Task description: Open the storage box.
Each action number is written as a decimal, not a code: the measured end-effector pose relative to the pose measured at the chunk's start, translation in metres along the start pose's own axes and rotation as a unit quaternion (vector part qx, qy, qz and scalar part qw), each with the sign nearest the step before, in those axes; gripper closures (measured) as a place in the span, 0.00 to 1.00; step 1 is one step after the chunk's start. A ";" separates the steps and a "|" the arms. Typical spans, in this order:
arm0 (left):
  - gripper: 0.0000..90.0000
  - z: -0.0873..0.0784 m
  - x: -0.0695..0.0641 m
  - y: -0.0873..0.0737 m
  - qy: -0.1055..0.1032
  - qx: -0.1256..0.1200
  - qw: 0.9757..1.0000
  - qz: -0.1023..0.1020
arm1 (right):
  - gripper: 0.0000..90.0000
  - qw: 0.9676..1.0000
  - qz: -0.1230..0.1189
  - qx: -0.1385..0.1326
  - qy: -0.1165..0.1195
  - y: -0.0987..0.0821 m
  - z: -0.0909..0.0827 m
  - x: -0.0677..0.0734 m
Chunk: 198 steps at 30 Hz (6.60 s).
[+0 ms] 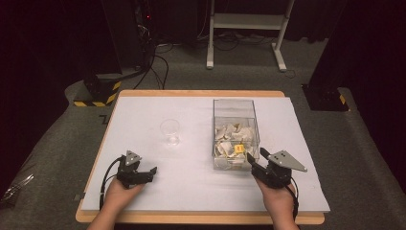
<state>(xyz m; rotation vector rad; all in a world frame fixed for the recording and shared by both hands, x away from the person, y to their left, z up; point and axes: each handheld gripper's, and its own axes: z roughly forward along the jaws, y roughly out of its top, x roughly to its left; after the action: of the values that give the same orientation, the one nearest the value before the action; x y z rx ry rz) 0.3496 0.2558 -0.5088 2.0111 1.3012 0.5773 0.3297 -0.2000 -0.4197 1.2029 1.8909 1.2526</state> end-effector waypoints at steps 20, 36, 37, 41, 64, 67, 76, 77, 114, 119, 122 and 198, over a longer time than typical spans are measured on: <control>0.17 0.000 0.000 0.000 0.000 0.000 1.000 0.000 | 0.67 0.999 0.015 0.007 -0.030 0.001 0.027 -0.016; 0.17 0.000 0.000 0.000 0.000 0.000 1.000 0.000 | 0.77 0.999 0.021 0.016 -0.035 -0.009 0.033 -0.018; 0.17 0.000 0.000 0.000 0.000 0.000 1.000 0.000 | 0.78 0.999 0.020 0.017 -0.036 -0.009 0.034 -0.018; 0.17 0.000 0.000 0.000 0.000 0.000 1.000 0.000 | 0.78 0.999 0.022 0.018 -0.035 -0.010 0.035 -0.018; 0.17 0.000 0.000 0.000 0.000 0.001 1.000 0.000 | 0.83 0.998 0.030 0.027 -0.037 -0.016 0.035 -0.017; 0.17 0.000 0.000 0.000 0.000 0.000 1.000 0.000 | 0.85 0.998 0.033 0.026 -0.040 -0.017 0.032 -0.018; 0.17 0.000 0.000 0.000 0.000 -0.001 1.000 0.000 | 0.85 0.998 0.031 0.026 -0.040 -0.020 0.027 -0.016; 0.17 0.000 0.000 0.000 0.000 -0.001 1.000 0.000 | 0.85 0.998 0.030 0.026 -0.039 -0.020 0.026 -0.016; 0.17 0.000 0.000 0.000 0.000 -0.001 1.000 0.000 | 0.84 0.999 0.028 0.020 -0.029 -0.037 -0.002 -0.003; 0.17 0.000 0.000 0.000 0.000 -0.001 1.000 0.000 | 0.84 0.999 0.030 0.017 -0.029 -0.039 -0.004 -0.002; 0.17 0.000 0.000 0.000 0.000 -0.001 1.000 0.000 | 0.84 0.999 0.029 0.017 -0.029 -0.040 -0.006 -0.001; 0.16 0.000 -0.002 0.001 0.004 0.003 1.000 -0.004 | 0.67 0.994 0.012 0.084 -0.071 -0.066 0.020 -0.060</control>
<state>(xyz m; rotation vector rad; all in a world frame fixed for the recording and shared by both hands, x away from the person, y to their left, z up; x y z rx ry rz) 0.3497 0.2537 -0.5081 2.0095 1.3168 0.5785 0.3482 -0.2565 -0.4897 1.3667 1.9104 1.0070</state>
